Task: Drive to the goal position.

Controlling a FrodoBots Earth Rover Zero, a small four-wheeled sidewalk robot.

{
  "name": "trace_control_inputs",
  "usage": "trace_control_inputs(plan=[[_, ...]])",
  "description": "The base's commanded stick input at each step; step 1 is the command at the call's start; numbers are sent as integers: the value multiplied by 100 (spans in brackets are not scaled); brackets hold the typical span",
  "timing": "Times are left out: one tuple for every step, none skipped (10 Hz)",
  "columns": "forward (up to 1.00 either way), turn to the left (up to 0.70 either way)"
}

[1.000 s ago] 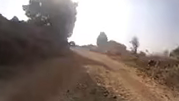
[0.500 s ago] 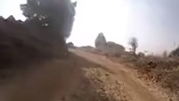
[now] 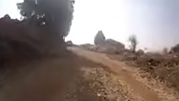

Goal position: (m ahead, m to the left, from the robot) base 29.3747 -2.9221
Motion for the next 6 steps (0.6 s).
trace_control_inputs(plan=[[70,0],[70,0],[70,0],[70,0],[70,0],[70,0]])
